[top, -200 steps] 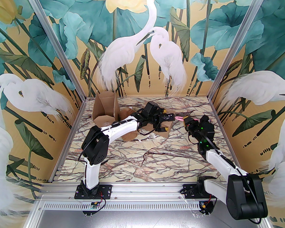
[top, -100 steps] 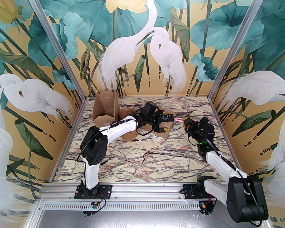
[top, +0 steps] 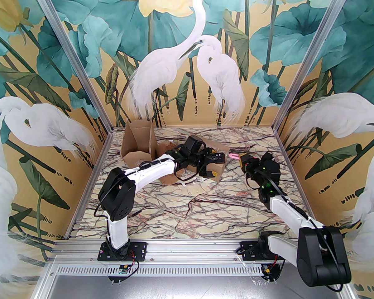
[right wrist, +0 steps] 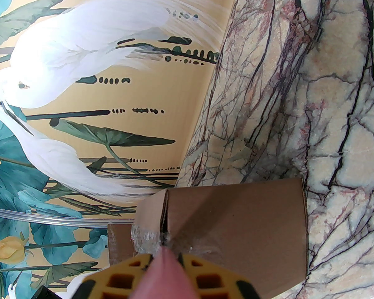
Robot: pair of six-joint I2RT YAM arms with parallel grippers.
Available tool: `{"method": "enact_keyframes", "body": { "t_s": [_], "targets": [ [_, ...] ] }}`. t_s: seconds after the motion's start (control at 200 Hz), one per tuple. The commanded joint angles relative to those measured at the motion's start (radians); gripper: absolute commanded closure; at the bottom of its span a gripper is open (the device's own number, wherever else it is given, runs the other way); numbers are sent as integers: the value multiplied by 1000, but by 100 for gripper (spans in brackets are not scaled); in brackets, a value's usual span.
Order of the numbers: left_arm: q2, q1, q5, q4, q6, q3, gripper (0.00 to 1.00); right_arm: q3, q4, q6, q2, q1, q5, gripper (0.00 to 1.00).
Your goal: Unpack the express box
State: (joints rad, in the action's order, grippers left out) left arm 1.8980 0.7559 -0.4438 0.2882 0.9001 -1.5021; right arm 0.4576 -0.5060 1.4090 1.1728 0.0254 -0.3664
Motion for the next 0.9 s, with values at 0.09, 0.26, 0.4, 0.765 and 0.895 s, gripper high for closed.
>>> {"method": "enact_keyframes", "body": {
  "t_s": [0.09, 0.26, 0.4, 0.765, 0.895],
  "targets": [
    [-60, 12, 116, -186, 5, 69, 4, 32, -13, -43, 27, -7, -51, 100],
    [-67, 27, 144, -306, 46, 74, 0, 33, 6, -63, 31, -5, -86, 100],
    [-11, 32, 177, -304, 72, 26, 1, 34, -18, -63, 48, -6, -122, 100],
    [43, 17, 245, -310, -28, -19, 1, -18, -73, -36, 46, -7, -219, 100],
    [50, 2, 254, -274, -61, -43, 1, -34, -69, -24, 27, -8, -228, 100]
  ]
}}
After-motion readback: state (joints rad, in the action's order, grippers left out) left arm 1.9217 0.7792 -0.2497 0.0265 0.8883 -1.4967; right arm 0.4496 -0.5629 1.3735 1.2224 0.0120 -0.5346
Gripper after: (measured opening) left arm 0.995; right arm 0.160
